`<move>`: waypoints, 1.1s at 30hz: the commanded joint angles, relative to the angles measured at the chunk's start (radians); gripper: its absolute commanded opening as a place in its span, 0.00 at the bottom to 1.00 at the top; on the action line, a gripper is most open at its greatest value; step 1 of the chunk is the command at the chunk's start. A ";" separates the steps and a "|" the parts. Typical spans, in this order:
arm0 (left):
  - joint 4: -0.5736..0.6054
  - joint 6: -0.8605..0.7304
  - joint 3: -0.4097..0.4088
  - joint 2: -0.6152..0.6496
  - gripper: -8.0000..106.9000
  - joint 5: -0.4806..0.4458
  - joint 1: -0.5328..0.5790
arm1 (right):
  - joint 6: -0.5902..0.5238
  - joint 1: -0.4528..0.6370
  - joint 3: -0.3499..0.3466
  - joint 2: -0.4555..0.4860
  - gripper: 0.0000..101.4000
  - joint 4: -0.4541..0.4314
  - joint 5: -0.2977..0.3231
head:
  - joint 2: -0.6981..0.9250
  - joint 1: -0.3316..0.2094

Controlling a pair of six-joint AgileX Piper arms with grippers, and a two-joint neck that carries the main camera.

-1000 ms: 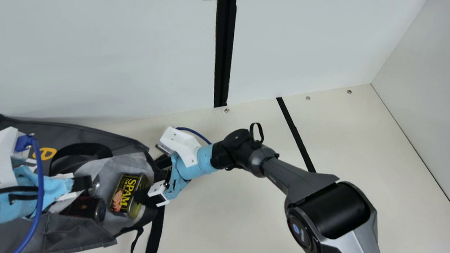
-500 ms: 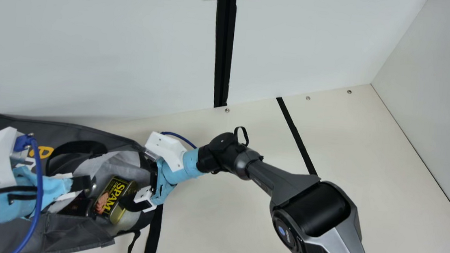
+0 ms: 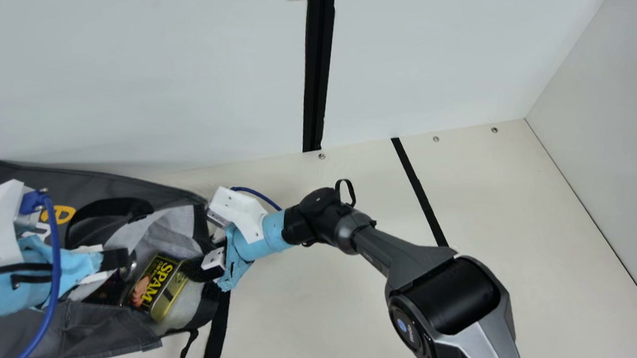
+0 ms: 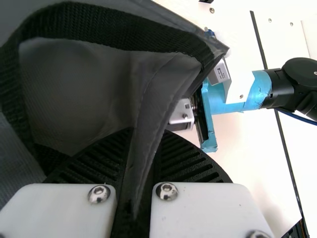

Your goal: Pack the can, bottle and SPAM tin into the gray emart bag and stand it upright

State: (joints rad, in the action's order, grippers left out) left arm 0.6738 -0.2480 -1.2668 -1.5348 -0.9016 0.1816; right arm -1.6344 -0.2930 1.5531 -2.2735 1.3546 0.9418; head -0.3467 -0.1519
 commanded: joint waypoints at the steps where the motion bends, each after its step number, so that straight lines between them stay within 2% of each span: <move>1: 0.000 0.000 0.000 0.000 0.00 0.000 0.000 | -0.004 0.005 -0.006 0.006 0.00 0.005 0.012 | -0.002 -0.023; 20: 0.000 0.000 0.000 0.000 0.00 0.000 0.000 | -0.022 0.068 -0.132 0.128 0.00 0.021 0.073 | -0.002 -0.023; 33: 0.009 0.029 0.017 0.031 0.00 0.019 0.011 | -0.010 0.162 -0.242 0.248 0.00 0.028 0.151 | -0.002 -0.023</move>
State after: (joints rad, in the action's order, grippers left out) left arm 0.6812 -0.2228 -1.2475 -1.5040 -0.8872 0.1913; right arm -1.6487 -0.1387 1.3181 -2.0349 1.3804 1.0821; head -0.3467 -0.1519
